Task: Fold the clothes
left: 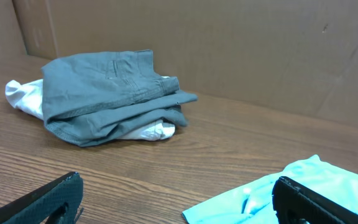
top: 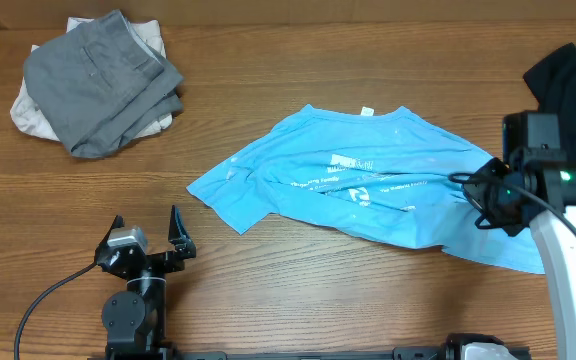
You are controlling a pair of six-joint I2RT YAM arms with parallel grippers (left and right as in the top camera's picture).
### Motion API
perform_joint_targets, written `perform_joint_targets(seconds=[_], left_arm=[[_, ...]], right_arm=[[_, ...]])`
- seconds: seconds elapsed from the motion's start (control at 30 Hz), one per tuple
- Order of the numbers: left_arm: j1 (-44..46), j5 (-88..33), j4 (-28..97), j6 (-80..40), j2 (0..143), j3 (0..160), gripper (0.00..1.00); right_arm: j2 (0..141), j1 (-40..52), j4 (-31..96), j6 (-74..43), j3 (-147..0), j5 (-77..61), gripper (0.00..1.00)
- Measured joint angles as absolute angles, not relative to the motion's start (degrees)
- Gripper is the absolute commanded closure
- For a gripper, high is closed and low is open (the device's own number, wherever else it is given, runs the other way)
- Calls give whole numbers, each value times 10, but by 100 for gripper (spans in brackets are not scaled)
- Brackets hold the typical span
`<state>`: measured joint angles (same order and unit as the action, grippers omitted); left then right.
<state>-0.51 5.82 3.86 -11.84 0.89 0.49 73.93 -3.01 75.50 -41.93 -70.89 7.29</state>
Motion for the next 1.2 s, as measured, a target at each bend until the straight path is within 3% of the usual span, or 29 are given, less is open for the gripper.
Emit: perform_joint_targets(seconds=[0.07, 0.1, 0.6, 0.63, 0.67, 0.7, 0.73, 1.2], left_arm=[[-5, 58, 39, -118, 9, 5, 0], [-5, 58, 39, -118, 9, 5, 0], [-5, 58, 39, -118, 9, 5, 0], [-5, 58, 39, -118, 9, 5, 0], [-5, 58, 39, -118, 9, 5, 0], [-5, 58, 39, -118, 9, 5, 0], [-5, 58, 39, -118, 9, 5, 0], [-5, 58, 39, -118, 9, 5, 0]], right_arm=[[749, -30, 752, -419, -709, 79, 48], [752, -30, 750, -416, -709, 80, 46], [748, -30, 828, -399, -709, 88, 42], [743, -30, 832, -405, -709, 92, 36], [737, -30, 835, -413, -709, 95, 18], [729, -30, 837, -420, -709, 98, 8], [720, -30, 839, -420, -709, 101, 5], [660, -30, 783, -442, -594, 98, 0]])
